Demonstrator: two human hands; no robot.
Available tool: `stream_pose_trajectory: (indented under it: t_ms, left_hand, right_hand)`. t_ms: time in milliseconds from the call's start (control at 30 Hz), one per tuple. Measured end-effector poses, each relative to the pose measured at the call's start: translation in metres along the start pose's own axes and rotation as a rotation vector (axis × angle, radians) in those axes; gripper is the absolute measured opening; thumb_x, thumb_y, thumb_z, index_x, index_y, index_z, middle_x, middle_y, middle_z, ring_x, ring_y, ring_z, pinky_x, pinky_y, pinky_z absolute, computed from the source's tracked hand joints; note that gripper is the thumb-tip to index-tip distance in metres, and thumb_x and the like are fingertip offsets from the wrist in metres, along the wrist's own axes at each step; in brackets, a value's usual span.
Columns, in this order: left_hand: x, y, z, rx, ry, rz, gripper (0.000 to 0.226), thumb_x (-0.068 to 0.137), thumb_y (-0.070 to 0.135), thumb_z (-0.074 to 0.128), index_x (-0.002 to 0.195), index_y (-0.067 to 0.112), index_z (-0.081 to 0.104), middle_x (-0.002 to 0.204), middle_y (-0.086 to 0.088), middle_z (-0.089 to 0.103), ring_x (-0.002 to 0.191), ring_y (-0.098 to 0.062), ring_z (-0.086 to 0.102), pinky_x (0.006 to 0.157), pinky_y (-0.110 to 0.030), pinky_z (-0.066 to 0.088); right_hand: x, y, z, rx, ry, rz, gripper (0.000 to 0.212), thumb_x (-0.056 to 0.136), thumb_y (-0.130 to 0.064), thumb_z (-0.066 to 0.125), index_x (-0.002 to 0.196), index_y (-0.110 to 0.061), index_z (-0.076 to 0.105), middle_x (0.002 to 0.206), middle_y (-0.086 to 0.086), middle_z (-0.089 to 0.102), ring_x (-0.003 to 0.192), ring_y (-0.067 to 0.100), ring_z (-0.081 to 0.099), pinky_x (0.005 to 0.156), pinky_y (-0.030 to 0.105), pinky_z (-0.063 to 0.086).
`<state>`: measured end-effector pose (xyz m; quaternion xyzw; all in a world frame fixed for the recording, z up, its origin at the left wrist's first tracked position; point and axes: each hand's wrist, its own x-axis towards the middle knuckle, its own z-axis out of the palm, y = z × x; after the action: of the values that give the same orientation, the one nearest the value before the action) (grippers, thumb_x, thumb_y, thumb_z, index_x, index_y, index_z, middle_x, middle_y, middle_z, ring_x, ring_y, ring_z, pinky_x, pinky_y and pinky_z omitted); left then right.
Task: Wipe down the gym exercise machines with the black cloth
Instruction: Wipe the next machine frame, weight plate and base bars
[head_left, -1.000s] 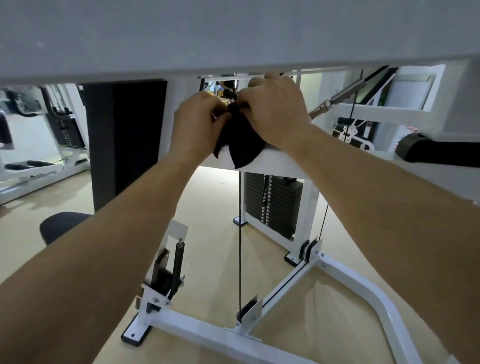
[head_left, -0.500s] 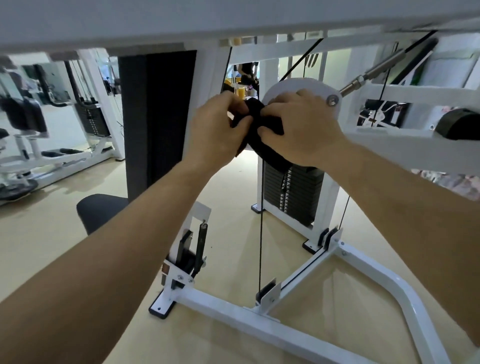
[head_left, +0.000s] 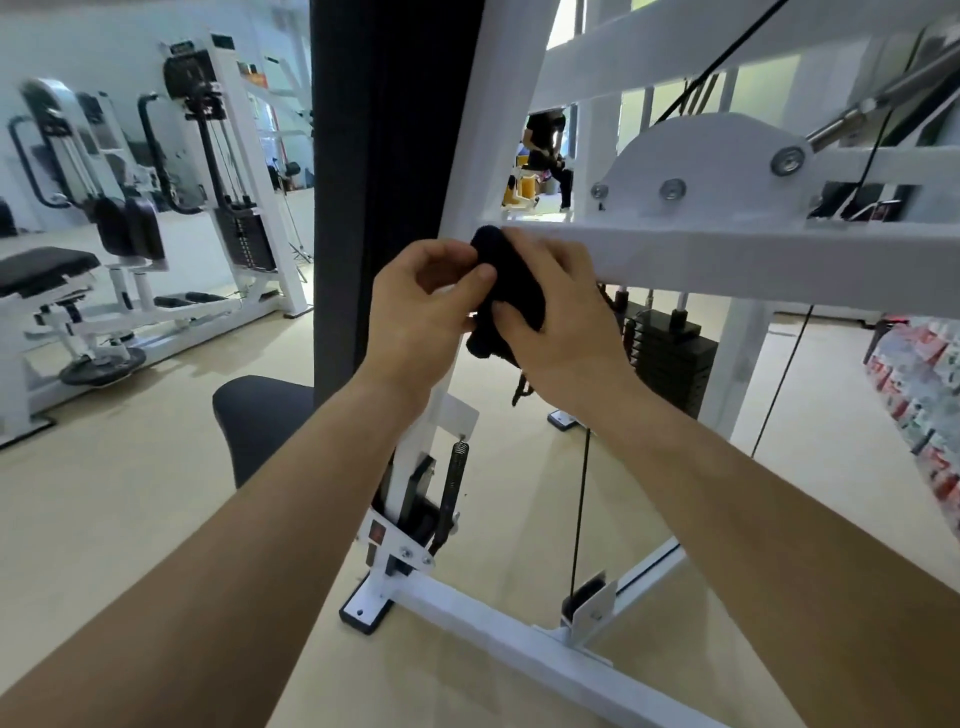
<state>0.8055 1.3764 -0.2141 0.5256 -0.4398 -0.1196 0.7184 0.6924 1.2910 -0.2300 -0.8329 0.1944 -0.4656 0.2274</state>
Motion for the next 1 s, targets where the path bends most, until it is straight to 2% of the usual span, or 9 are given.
stream_pose_trajectory:
  t_ms: [133, 200, 300, 433, 500, 667, 833, 900, 1000]
  left_hand:
    - [0.009, -0.003, -0.004, 0.044, 0.023, 0.047, 0.017, 0.092, 0.007, 0.07, 0.108, 0.013, 0.068, 0.106, -0.009, 0.073, 0.101, -0.02, 0.072, 0.08, -0.03, 0.06]
    - [0.014, 0.001, -0.009, 0.086, 0.021, 0.095, 0.02, 0.093, 0.005, 0.068, 0.112, 0.013, 0.069, 0.107, -0.006, 0.074, 0.101, -0.017, 0.072, 0.082, -0.029, 0.06]
    - [0.022, 0.008, -0.02, 0.185, 0.031, 0.193, 0.022, 0.096, 0.005, 0.063, 0.113, 0.015, 0.071, 0.105, 0.0, 0.075, 0.098, -0.012, 0.072, 0.085, -0.03, 0.059]
    - [0.03, 0.016, -0.023, 0.39, 0.086, 0.341, 0.018, 0.096, 0.009, 0.059, 0.109, 0.015, 0.071, 0.097, 0.003, 0.075, 0.085, -0.012, 0.072, 0.077, -0.031, 0.06]
    - [0.033, 0.02, -0.018, 0.462, 0.089, 0.421, 0.017, 0.096, 0.011, 0.058, 0.107, 0.014, 0.07, 0.094, 0.003, 0.074, 0.083, -0.012, 0.071, 0.077, -0.033, 0.061]
    - [0.039, 0.029, -0.012, 0.52, 0.105, 0.49, 0.017, 0.095, 0.012, 0.056, 0.103, 0.015, 0.07, 0.089, 0.008, 0.07, 0.08, -0.008, 0.069, 0.078, -0.033, 0.06]
    - [0.031, 0.019, -0.018, 0.589, 0.077, 0.484, 0.016, 0.095, 0.01, 0.057, 0.1, 0.018, 0.071, 0.084, 0.012, 0.069, 0.078, -0.006, 0.068, 0.076, -0.029, 0.059]
    - [0.028, 0.015, -0.018, 0.607, 0.071, 0.458, 0.016, 0.096, 0.01, 0.058, 0.099, 0.018, 0.072, 0.084, 0.014, 0.069, 0.077, -0.006, 0.069, 0.076, -0.028, 0.059]
    - [0.026, 0.014, -0.015, 0.601, 0.055, 0.457, 0.016, 0.096, 0.009, 0.058, 0.1, 0.017, 0.071, 0.084, 0.015, 0.068, 0.075, -0.007, 0.068, 0.075, -0.027, 0.059]
  right_hand:
    - [0.009, 0.001, 0.012, 0.124, 0.037, -0.029, 0.058, 0.095, -0.018, 0.062, 0.149, -0.029, 0.043, 0.135, -0.002, 0.054, 0.117, 0.008, 0.054, 0.096, 0.011, 0.042]
    - [0.018, -0.004, 0.012, 0.19, 0.067, -0.078, 0.054, 0.093, -0.012, 0.064, 0.144, -0.025, 0.051, 0.121, -0.007, 0.065, 0.109, 0.01, 0.062, 0.097, 0.018, 0.05]
    - [0.039, -0.014, 0.004, 0.059, 0.247, -0.149, 0.049, 0.087, -0.008, 0.067, 0.134, -0.023, 0.062, 0.112, -0.002, 0.07, 0.099, 0.011, 0.062, 0.096, 0.029, 0.051]
    - [0.082, -0.027, -0.017, -0.028, 0.601, -0.107, 0.055, 0.084, -0.003, 0.061, 0.138, -0.018, 0.06, 0.115, 0.009, 0.063, 0.101, 0.009, 0.05, 0.094, 0.006, 0.034]
    - [0.109, -0.032, -0.02, 0.028, 0.652, -0.089, 0.056, 0.087, -0.009, 0.059, 0.142, -0.014, 0.054, 0.118, 0.011, 0.059, 0.101, 0.009, 0.049, 0.089, -0.003, 0.03]
    - [0.141, -0.045, 0.006, 0.106, 0.489, -0.009, 0.063, 0.101, -0.02, 0.046, 0.156, -0.005, 0.02, 0.136, 0.014, 0.057, 0.118, 0.028, 0.058, 0.097, 0.031, 0.048]
    - [0.114, -0.026, 0.033, -0.035, 0.359, 0.084, 0.062, 0.1, -0.02, 0.048, 0.153, -0.007, 0.018, 0.137, 0.015, 0.055, 0.112, 0.032, 0.061, 0.08, 0.03, 0.042]
    - [0.114, -0.028, 0.028, -0.043, 0.351, 0.032, 0.066, 0.099, -0.017, 0.049, 0.155, -0.005, 0.016, 0.144, 0.015, 0.049, 0.117, 0.032, 0.058, 0.09, 0.039, 0.048]
    - [0.133, -0.039, 0.019, -0.133, 0.481, -0.138, 0.07, 0.099, -0.01, 0.053, 0.157, -0.001, 0.015, 0.161, 0.025, 0.02, 0.136, 0.037, 0.045, 0.108, 0.04, 0.043]
